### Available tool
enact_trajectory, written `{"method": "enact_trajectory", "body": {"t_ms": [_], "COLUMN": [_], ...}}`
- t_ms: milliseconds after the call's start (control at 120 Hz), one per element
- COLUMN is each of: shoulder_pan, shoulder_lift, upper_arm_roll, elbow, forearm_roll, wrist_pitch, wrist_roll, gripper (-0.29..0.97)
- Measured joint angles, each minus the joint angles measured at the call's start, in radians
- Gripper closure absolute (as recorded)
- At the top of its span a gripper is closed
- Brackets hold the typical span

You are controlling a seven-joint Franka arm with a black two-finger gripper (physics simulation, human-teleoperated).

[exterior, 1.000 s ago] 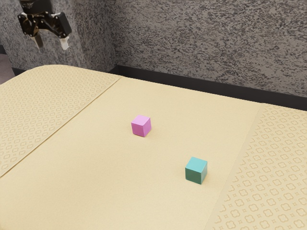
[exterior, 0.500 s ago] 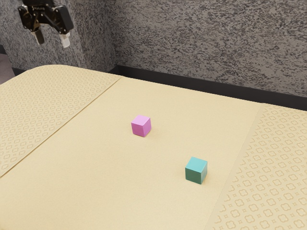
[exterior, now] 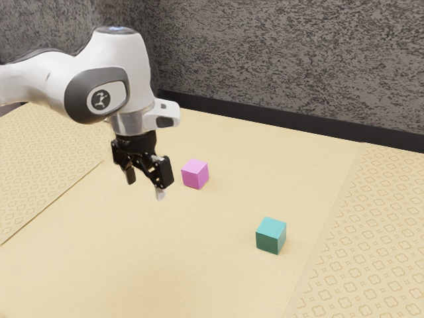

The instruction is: Pick up the blue block with one arm, and put the blue block on the pink block with one arm

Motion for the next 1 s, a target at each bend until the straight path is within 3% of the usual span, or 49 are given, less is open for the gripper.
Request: {"method": "enact_trajectory", "body": {"t_ms": [233, 575, 808, 1000], "shoulder_pan": [-0.004, -0.098, -0.164, -0.234], "shoulder_lift": [0.072, 0.243, 0.432, 0.503], "upper_arm_roll": [-0.083, -0.093, -0.067, 0.002], "elbow": [0.0, 0.096, 0.238, 0.298], "forearm_roll": [-0.023, 0.006, 0.078, 0.092], "wrist_pitch": [0.101, 0.173, 0.196, 0.215], "wrist_roll": [-0.029, -0.119, -0.159, -0.193], "gripper": [0.0, 0.0, 0.0, 0.0]}}
